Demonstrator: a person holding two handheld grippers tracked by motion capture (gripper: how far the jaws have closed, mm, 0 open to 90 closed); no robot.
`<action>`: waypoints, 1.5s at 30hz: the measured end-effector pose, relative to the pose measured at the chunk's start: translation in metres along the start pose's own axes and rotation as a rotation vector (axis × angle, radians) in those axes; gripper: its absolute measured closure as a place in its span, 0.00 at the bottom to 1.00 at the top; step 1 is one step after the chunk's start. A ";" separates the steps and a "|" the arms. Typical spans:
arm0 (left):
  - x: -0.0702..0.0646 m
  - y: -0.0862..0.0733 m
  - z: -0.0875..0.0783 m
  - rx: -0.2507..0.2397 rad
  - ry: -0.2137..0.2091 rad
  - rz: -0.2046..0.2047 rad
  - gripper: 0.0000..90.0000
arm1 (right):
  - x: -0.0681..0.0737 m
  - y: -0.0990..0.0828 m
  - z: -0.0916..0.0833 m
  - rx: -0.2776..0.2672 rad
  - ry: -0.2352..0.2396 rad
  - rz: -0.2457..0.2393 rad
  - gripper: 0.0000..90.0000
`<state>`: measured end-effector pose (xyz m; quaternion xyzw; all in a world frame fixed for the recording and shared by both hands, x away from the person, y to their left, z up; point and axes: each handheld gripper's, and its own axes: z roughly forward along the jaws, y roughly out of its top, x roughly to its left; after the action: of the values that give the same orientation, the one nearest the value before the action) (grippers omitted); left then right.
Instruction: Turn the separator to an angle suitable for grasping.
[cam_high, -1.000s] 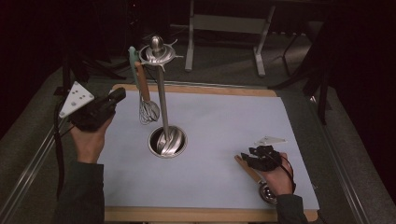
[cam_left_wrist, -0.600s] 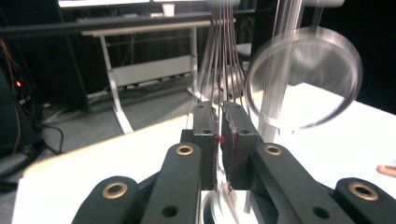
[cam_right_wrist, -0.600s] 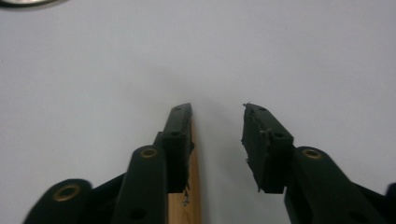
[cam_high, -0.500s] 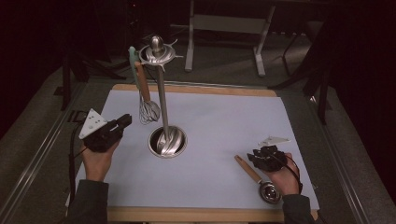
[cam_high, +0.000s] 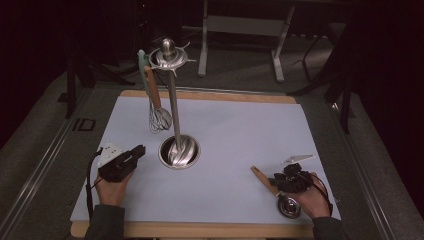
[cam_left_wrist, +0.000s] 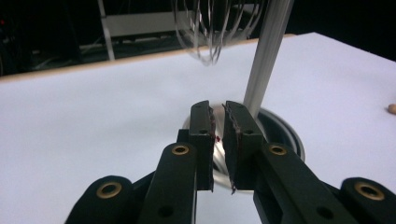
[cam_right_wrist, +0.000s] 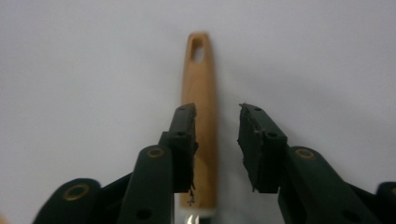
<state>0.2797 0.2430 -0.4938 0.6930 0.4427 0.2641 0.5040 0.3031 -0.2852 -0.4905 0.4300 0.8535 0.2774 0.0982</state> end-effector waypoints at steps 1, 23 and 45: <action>0.001 -0.004 0.000 0.005 0.002 -0.008 0.91 | 0.001 -0.003 0.000 0.016 0.004 0.000 0.72; 0.003 -0.027 0.007 0.063 -0.003 -0.049 0.91 | 0.000 0.011 0.027 0.111 0.033 0.015 0.76; 0.005 -0.031 0.010 0.087 -0.015 -0.064 0.90 | -0.018 0.052 0.048 0.214 0.161 0.095 0.70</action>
<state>0.2794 0.2454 -0.5268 0.7017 0.4718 0.2234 0.4850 0.3688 -0.2561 -0.5024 0.4542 0.8620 0.2229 -0.0302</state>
